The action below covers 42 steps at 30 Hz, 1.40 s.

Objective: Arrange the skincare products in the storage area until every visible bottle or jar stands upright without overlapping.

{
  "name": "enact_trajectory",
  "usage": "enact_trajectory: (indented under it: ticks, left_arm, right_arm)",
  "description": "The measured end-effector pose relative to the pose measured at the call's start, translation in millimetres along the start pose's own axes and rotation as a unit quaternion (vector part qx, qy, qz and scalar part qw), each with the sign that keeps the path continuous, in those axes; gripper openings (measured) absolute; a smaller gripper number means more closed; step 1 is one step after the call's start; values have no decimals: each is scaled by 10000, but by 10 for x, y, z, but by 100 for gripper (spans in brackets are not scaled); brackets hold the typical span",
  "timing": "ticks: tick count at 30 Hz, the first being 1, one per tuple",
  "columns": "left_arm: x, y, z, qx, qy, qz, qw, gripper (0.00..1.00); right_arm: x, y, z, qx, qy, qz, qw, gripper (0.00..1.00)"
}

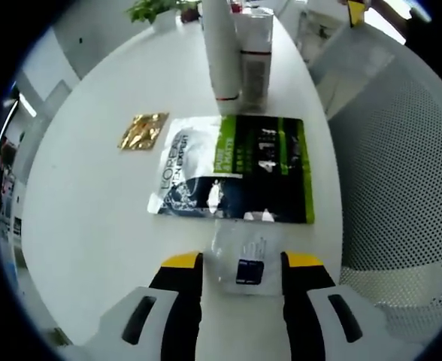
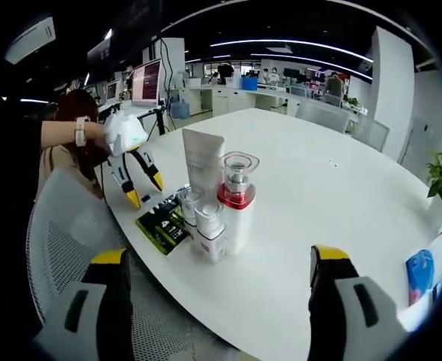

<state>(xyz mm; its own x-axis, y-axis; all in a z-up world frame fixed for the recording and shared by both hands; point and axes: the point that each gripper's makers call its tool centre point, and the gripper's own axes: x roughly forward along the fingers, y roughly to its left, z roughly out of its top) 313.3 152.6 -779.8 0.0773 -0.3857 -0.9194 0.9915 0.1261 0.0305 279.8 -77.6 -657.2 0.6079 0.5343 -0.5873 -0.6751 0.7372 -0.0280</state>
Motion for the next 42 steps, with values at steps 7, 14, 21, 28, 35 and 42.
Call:
enact_trajectory:
  ticks: [7, 14, 21, 28, 35, 42]
  left_arm:
    - [-160, 45, 90, -440, -255, 234, 9984, 49]
    - [-286, 76, 176, -944, -549, 490, 9928, 60]
    - [-380, 129, 215, -980, -621, 700, 9908, 65]
    - [-459, 198, 290, -947, -625, 788, 9904, 71]
    - [-570, 201, 383, -969, -712, 877, 9889, 79]
    - [-627, 178, 363, -1091, -692, 930, 9872, 87]
  right_arm:
    - [6, 10, 31, -90, -49, 38, 9999, 100]
    - [-5, -3, 101, -201, -143, 37, 9997, 100]
    - [-31, -49, 103, -299, -73, -6, 9995, 100]
    - [-77, -19, 199, -166, -207, 131, 9996, 100]
    - [-61, -16, 193, -195, -119, 182, 9996, 100]
    - [-11, -16, 205, -201, -52, 251, 9995, 100]
